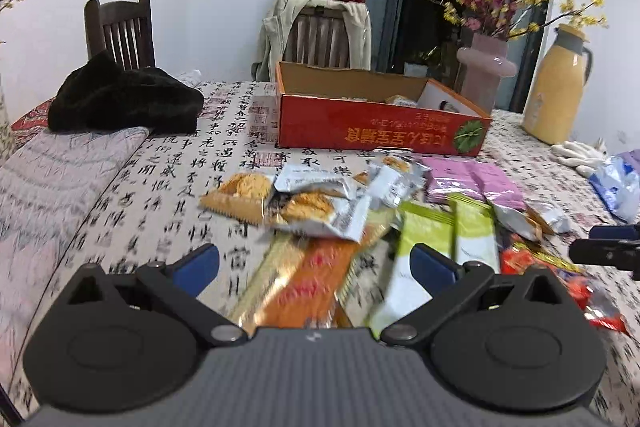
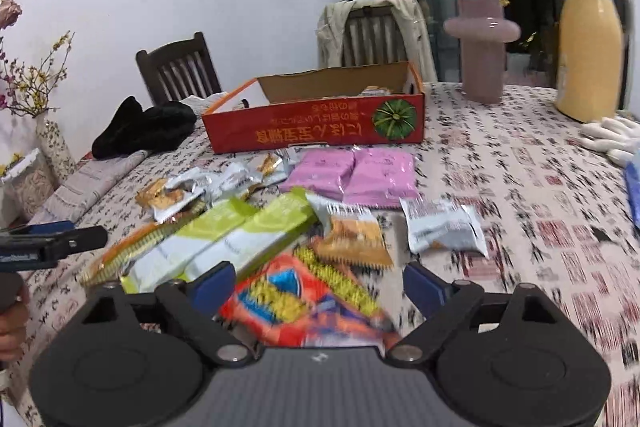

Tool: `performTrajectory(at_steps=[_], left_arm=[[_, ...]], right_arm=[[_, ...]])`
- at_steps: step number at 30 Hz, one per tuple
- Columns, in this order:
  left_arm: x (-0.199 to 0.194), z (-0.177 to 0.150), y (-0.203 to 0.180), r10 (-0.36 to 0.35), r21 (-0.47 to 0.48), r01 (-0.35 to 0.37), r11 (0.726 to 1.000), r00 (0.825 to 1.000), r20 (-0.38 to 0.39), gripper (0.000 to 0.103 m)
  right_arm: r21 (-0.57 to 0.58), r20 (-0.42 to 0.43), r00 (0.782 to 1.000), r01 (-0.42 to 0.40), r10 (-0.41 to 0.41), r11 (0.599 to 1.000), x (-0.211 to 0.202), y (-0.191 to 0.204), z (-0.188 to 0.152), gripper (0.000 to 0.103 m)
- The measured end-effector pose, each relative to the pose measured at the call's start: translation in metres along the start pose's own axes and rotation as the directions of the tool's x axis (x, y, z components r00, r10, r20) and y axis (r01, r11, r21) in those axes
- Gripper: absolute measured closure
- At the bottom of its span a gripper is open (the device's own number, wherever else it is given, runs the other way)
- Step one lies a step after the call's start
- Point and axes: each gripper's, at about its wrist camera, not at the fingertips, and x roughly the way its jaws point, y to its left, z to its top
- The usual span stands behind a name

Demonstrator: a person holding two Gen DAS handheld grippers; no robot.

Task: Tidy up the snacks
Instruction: 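Move the right tool back to the pile and grasp another oat cracker packet, then grasp a cracker packet with the left tool while the right tool holds its packet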

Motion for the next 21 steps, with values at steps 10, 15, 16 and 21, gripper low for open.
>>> performTrajectory(at_steps=[10,15,16,21], left_arm=[[0.05,0.029,0.01,-0.021,0.012,0.022,1.0,0.999,-0.049,0.005],[0.074,0.034,0.001,-0.082,0.055,0.088,0.995,0.992,-0.101,0.014],[0.079,0.034,0.0,-0.074,0.059,0.08,0.995,0.991,-0.111,0.015],[0.095,0.037,0.002,-0.086,0.035,0.093,0.995,0.984,-0.153,0.02]], right_arm=[[0.063,-0.102,0.993,-0.048,0.055,0.997,0.07,-0.029,0.026,0.031],[0.076,-0.11,0.991,-0.063,0.071,0.995,0.089,-0.037,0.027,0.047],[0.078,-0.109,0.991,-0.07,0.078,0.995,0.09,-0.038,0.028,0.047],[0.008,-0.1,0.993,-0.057,0.057,0.998,0.093,-0.029,0.025,0.046]])
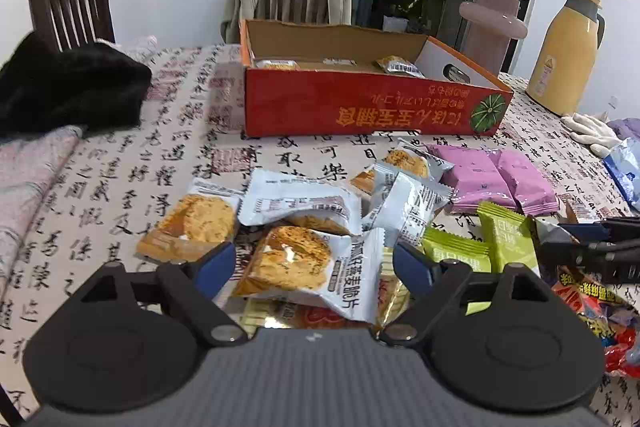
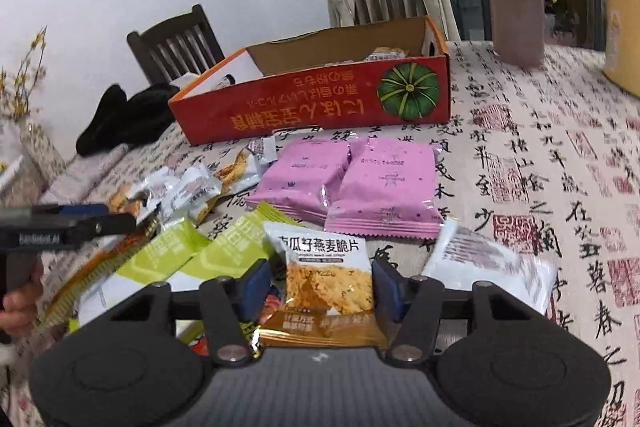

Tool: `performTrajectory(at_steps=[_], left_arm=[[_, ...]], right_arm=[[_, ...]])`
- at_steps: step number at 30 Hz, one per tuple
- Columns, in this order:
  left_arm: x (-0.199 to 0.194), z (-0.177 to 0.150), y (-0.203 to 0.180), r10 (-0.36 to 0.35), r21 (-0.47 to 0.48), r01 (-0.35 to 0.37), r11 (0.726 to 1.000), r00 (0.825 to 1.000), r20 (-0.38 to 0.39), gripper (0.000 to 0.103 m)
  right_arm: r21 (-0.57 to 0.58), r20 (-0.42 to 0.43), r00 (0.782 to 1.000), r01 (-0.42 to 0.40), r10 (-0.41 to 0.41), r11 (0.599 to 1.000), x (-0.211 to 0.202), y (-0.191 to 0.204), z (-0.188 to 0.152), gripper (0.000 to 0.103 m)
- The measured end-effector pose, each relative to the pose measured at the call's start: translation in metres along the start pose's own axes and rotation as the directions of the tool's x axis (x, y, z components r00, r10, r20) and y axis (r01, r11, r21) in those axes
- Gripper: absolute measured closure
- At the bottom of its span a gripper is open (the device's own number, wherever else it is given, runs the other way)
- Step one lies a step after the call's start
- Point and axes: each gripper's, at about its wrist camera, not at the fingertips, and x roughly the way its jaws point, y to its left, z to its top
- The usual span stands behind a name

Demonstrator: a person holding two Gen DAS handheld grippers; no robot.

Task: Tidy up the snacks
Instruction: 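Grasp a cracker packet with the left tool while the right tool holds its packet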

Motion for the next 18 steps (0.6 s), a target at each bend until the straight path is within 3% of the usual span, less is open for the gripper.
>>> performTrajectory(at_steps=[1,4,6,14,15,16,18], left_arm=[[0.002,0.0,0.0,-0.007,-0.003,0.007,1.0,1.0,-0.011,0.03],[0.003,-0.002,-0.002,0.01,-0.005,-0.01,1.0,1.0,-0.021,0.046],[-0.005,-0.005,-0.005,-0.008,-0.003,0.008,1.0,1.0,-0.005,0.053],[-0.046,-0.022,-0.01,-0.027,-0.054,0.029,0.998,0.999,0.041,0.061],[-0.052,-0.025,-0.009,-0.029,-0.064,0.032,0.997,0.998,0.05,0.066],[-0.058,-0.027,-0.01,-0.038,-0.072,0.042,0.997,0.998,0.057,0.079],[-0.07,-0.032,-0.01,-0.055,-0.078,0.061,0.995,0.996,0.071,0.082]], right_arm=[[-0.03,0.001,1.0,0.011,-0.011,1.0,0.0,0.004,-0.001,0.046],[-0.069,0.008,0.999,0.033,-0.032,0.997,0.0,0.009,-0.002,0.048],[-0.065,0.017,0.999,0.047,-0.046,0.997,-0.002,0.007,-0.003,0.058],[-0.037,0.06,0.997,0.05,-0.048,0.998,-0.026,0.008,-0.014,0.061],[-0.04,0.068,0.996,0.054,-0.051,0.998,-0.032,0.009,-0.015,0.061],[-0.043,0.076,0.996,0.059,-0.056,0.997,-0.038,0.011,-0.016,0.061],[-0.051,0.095,0.994,0.063,-0.058,0.997,-0.052,0.015,-0.019,0.061]])
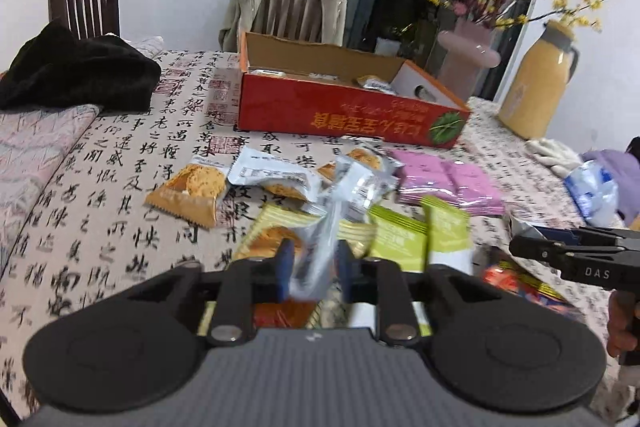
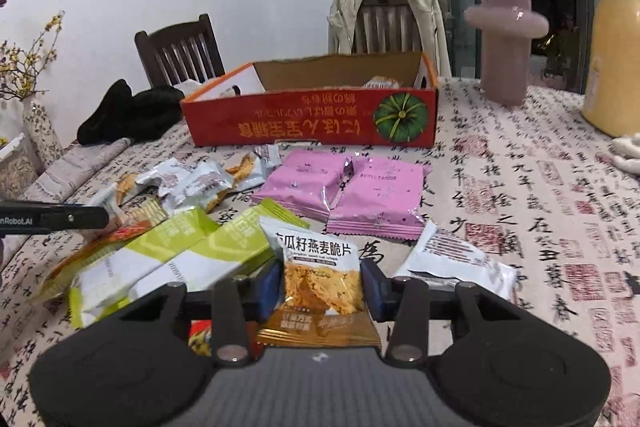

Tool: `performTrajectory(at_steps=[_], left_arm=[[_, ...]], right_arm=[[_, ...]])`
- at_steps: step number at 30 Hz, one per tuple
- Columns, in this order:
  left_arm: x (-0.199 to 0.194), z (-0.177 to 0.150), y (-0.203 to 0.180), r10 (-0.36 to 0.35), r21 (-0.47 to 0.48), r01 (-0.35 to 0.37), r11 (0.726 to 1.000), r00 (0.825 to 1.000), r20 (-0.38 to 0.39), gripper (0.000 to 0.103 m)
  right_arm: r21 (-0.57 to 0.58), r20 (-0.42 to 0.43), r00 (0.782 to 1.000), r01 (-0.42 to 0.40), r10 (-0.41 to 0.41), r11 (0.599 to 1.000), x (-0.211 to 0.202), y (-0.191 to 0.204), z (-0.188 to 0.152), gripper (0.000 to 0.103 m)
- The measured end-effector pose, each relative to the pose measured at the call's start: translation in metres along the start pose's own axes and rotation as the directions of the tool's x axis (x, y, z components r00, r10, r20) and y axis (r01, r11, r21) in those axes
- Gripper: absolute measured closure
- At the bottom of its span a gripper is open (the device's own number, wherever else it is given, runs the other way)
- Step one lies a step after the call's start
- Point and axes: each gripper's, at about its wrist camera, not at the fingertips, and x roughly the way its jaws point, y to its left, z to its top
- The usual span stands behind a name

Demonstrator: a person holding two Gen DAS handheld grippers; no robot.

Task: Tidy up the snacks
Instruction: 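Grasp a cracker packet with the left tool while the right tool holds its packet, then carry both held packets over the red box with both tools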

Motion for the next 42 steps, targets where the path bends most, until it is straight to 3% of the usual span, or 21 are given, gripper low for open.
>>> performTrajectory(at_steps=[4,15,17,18,19,21,24,26,29,30,33,39,42], left_arm=[[-0.015,-0.012,-0.005,0.005,0.01,-0.005,1.0,1.0,0.009,0.099],[-0.056,-0.029,-0.013,0.027,0.035,-0.029,0.999,0.997,0.068,0.101],[-0.052,-0.027,-0.007,0.056,0.025,-0.058,0.998,0.997,0.059,0.076],[-0.046,-0.025,-0.001,0.076,0.01,-0.077,0.997,0.996,0.042,0.039],[-0.042,-0.023,0.005,0.104,-0.011,-0.104,0.995,0.994,0.032,0.023],[-0.03,-0.018,0.014,0.13,-0.04,-0.129,0.991,0.991,0.011,0.026],[-0.003,-0.007,0.032,0.111,-0.147,-0.115,0.982,0.993,-0.034,0.014],[0.019,0.0,0.038,0.1,-0.21,-0.119,0.97,0.99,-0.098,0.014],[0.042,0.009,0.037,0.088,-0.238,-0.114,0.965,0.989,-0.118,0.014],[0.046,0.011,0.034,0.106,-0.225,-0.129,0.966,0.988,-0.111,0.018],[0.052,0.01,0.026,0.093,-0.168,-0.108,0.98,0.991,-0.096,0.053],[0.054,0.013,0.026,0.141,-0.153,-0.153,0.976,0.986,-0.085,0.065],[0.047,0.016,0.024,0.147,-0.12,-0.153,0.981,0.988,-0.056,0.066]], right_arm=[[-0.014,0.034,0.999,0.007,-0.006,1.0,-0.025,0.006,-0.002,0.061],[-0.039,0.094,0.996,0.011,-0.007,0.999,-0.074,0.021,-0.014,0.061],[-0.04,0.1,0.995,0.009,-0.005,0.999,-0.078,0.022,-0.014,0.061],[-0.041,0.101,0.995,0.008,-0.004,0.999,-0.079,0.022,-0.014,0.061],[-0.041,0.104,0.995,0.007,-0.002,0.999,-0.08,0.022,-0.014,0.061],[-0.043,0.106,0.994,0.004,0.001,0.999,-0.08,0.023,-0.013,0.06],[-0.041,0.096,0.995,-0.003,0.007,0.999,-0.075,0.023,-0.013,0.06],[-0.039,0.085,0.996,-0.002,0.006,0.999,-0.069,0.024,-0.013,0.06],[-0.041,0.071,0.997,-0.009,0.012,0.999,-0.063,0.024,-0.013,0.06],[-0.041,0.066,0.998,-0.009,0.011,0.999,-0.06,0.023,-0.013,0.06],[-0.037,0.051,0.999,0.005,-0.003,0.999,-0.055,0.019,-0.012,0.06],[-0.032,0.033,0.999,0.013,-0.012,0.999,-0.041,0.011,-0.009,0.06],[-0.046,0.038,0.999,0.005,-0.003,0.999,-0.037,0.012,-0.005,0.06]])
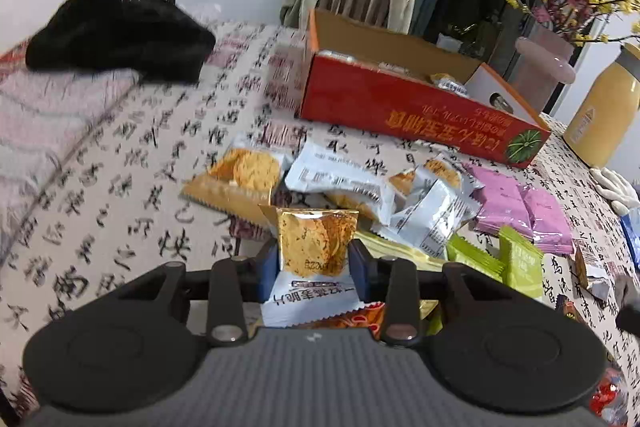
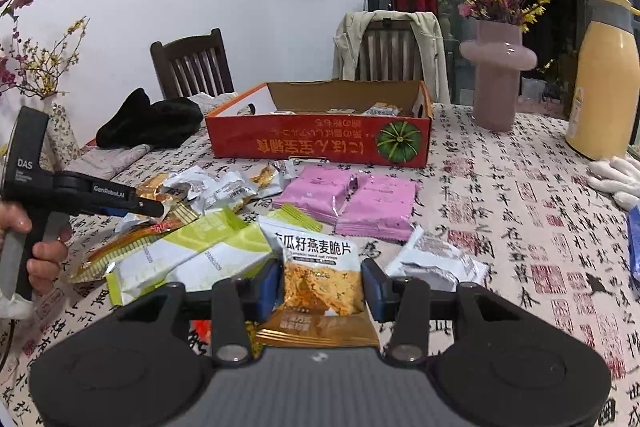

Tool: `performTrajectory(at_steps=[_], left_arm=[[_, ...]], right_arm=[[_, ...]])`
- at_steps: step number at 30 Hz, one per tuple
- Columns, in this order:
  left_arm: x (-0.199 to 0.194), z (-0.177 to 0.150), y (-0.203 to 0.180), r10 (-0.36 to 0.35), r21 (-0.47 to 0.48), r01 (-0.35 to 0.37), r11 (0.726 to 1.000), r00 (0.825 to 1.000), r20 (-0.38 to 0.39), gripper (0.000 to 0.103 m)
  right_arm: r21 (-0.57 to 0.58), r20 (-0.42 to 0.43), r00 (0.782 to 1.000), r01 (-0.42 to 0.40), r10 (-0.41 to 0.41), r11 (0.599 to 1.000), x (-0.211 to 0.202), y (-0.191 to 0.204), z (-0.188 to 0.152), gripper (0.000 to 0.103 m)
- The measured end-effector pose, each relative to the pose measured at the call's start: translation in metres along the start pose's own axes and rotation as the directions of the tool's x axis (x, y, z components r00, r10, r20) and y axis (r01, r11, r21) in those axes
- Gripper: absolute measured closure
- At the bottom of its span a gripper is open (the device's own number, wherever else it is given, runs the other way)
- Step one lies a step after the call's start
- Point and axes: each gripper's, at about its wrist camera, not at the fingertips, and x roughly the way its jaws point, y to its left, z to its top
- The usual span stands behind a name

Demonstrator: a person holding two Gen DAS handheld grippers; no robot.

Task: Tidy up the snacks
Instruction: 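Carry both held packets over the red box with both tools, then open both tools to drop the packets into the box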

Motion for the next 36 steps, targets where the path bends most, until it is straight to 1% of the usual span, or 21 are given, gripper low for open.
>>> performTrajectory(at_steps=[4,7,8,10,14,16,19,22,24,26,28,29,31,32,33,34,35,36], left_arm=[[-0.011,0.009,-0.001,-0.041,-0.013,0.041,0.999,0.999,0.021,0.066],[-0.024,0.025,-0.01,-0.078,0.021,0.076,0.997,0.995,0.067,0.066],[-0.028,0.033,-0.012,-0.1,0.033,0.098,0.995,0.992,0.078,0.066],[-0.033,0.052,-0.015,-0.137,0.057,0.131,0.99,0.985,0.101,0.065],[-0.023,0.092,-0.028,-0.13,0.119,0.113,0.986,0.98,0.15,0.065],[-0.014,0.115,-0.035,-0.144,0.133,0.123,0.984,0.976,0.163,0.065],[0.014,0.162,-0.047,-0.175,0.148,0.152,0.977,0.972,0.154,0.065],[0.058,0.205,-0.06,-0.162,0.17,0.139,0.976,0.978,0.128,0.065],[0.095,0.227,-0.066,-0.145,0.174,0.128,0.976,0.986,0.086,0.065],[0.141,0.246,-0.07,-0.121,0.155,0.116,0.981,0.992,0.023,0.065],[0.18,0.254,-0.067,-0.106,0.116,0.11,0.987,0.994,-0.036,0.065],[0.197,0.256,-0.068,-0.095,0.117,0.102,0.988,0.994,-0.059,0.065],[0.223,0.259,-0.064,-0.064,0.108,0.073,0.991,0.994,-0.086,0.064],[0.233,0.261,-0.062,-0.057,0.105,0.067,0.992,0.994,-0.095,0.064],[0.242,0.262,-0.06,-0.054,0.097,0.063,0.993,0.994,-0.099,0.06],[0.246,0.262,-0.055,-0.039,0.087,0.047,0.995,0.995,-0.096,0.05],[0.249,0.263,-0.054,-0.014,0.076,0.021,0.997,0.996,-0.093,0.046],[0.248,0.262,-0.054,-0.012,0.076,0.018,0.997,0.997,-0.08,0.043]], right_arm=[[0.005,0.009,1.0,-0.02,0.02,1.0,0.005,-0.006,0.013,0.06],[0.038,0.004,0.998,-0.063,0.063,0.997,0.012,-0.015,0.028,0.06],[0.036,0.006,0.997,-0.072,0.072,0.997,0.013,-0.017,0.036,0.06],[0.031,0.027,0.996,-0.085,0.084,0.996,0.015,-0.022,0.055,0.06],[0.036,0.067,0.991,-0.121,0.119,0.992,0.027,-0.035,0.107,0.06],[0.021,0.08,0.99,-0.122,0.12,0.992,0.041,-0.038,0.136,0.06],[-0.001,0.08,0.99,-0.115,0.115,0.993,0.075,-0.044,0.183,0.06],[0.02,0.064,0.992,-0.113,0.112,0.993,0.124,-0.051,0.228,0.06],[0.033,0.034,0.995,-0.093,0.091,0.995,0.165,-0.055,0.251,0.06],[0.007,-0.019,0.998,-0.052,0.052,0.999,0.215,-0.055,0.27,0.06],[0.012,-0.079,0.996,-0.028,0.029,1.0,0.26,-0.057,0.281,0.06],[0.033,-0.11,0.994,-0.014,0.017,0.999,0.285,-0.061,0.283,0.06],[0.044,-0.161,0.987,0.003,0.004,0.999,0.322,-0.064,0.282,0.06],[0.036,-0.173,0.985,0.018,-0.011,0.999,0.337,-0.065,0.279,0.06],[0.033,-0.181,0.983,0.036,-0.03,0.999,0.352,-0.067,0.278,0.059],[0.036,-0.184,0.982,0.041,-0.034,0.999,0.361,-0.068,0.275,0.057],[0.041,-0.186,0.982,0.043,-0.034,0.998,0.37,-0.07,0.273,0.056],[0.055,-0.189,0.981,0.057,-0.045,0.997,0.377,-0.072,0.271,0.05]])
